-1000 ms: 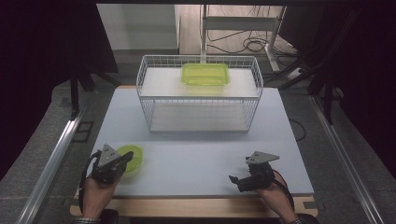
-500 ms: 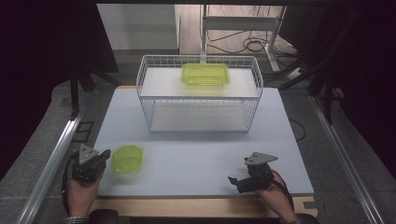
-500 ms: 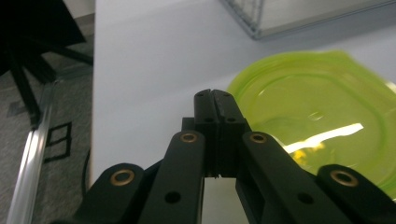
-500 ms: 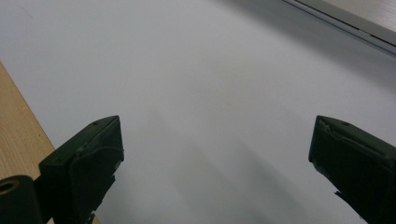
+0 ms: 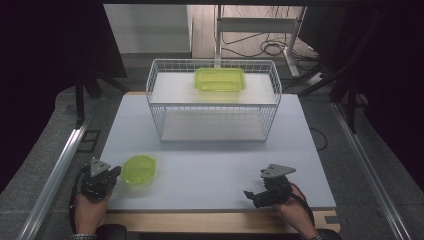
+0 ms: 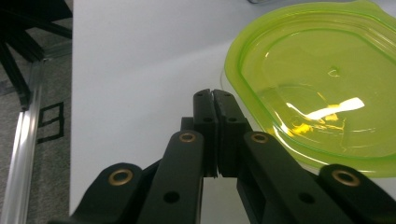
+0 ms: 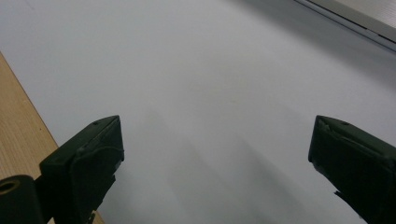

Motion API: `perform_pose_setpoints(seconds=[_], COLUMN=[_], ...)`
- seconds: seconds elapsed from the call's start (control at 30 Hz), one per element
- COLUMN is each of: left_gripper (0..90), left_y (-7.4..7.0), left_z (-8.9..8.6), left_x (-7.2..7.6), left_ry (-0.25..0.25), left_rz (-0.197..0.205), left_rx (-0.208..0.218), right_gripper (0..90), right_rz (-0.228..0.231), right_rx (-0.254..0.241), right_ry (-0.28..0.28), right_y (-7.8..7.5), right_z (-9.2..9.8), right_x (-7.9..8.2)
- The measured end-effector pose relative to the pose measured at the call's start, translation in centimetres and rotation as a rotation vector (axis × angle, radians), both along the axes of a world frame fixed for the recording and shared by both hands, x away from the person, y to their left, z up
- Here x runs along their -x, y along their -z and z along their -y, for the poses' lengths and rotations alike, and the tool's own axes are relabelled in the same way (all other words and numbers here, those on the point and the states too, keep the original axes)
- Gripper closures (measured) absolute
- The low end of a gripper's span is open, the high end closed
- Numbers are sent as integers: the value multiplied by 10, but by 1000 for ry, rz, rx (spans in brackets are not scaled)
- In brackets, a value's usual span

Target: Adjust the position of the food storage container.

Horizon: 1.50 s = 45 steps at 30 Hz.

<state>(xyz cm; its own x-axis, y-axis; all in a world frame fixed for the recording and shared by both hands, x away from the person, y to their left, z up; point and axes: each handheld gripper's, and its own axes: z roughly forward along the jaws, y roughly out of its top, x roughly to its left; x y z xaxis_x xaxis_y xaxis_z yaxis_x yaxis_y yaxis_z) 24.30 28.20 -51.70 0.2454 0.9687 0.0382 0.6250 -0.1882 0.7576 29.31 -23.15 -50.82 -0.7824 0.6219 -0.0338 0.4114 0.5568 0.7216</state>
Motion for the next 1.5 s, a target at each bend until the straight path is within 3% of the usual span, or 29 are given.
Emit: perform_pose_setpoints(seconds=[0.3, 0.63, 1.1, 1.3, 1.5], left_gripper=[895, 894, 895, 894, 888], left_y=[0, 3, 10, 12, 13], left_z=[16, 44, 50, 66, 86], left_x=[-4, -12, -19, -29, -42], left_ry=[40, 124, 172, 219, 266], left_rz=[-12, -28, -76, -88, -85], left_rx=[-14, -23, 8, 16, -5], right_gripper=[37, 37, 37, 37, 37], right_rz=[-1, -1, -1, -2, -6], right_rx=[6, 11, 12, 13, 14], right_ry=[-3, -6, -9, -8, -10], right_y=[1, 1, 1, 1, 2], right_z=[-1, -1, -2, -2, -2], right_x=[0, 0, 1, 1, 1])
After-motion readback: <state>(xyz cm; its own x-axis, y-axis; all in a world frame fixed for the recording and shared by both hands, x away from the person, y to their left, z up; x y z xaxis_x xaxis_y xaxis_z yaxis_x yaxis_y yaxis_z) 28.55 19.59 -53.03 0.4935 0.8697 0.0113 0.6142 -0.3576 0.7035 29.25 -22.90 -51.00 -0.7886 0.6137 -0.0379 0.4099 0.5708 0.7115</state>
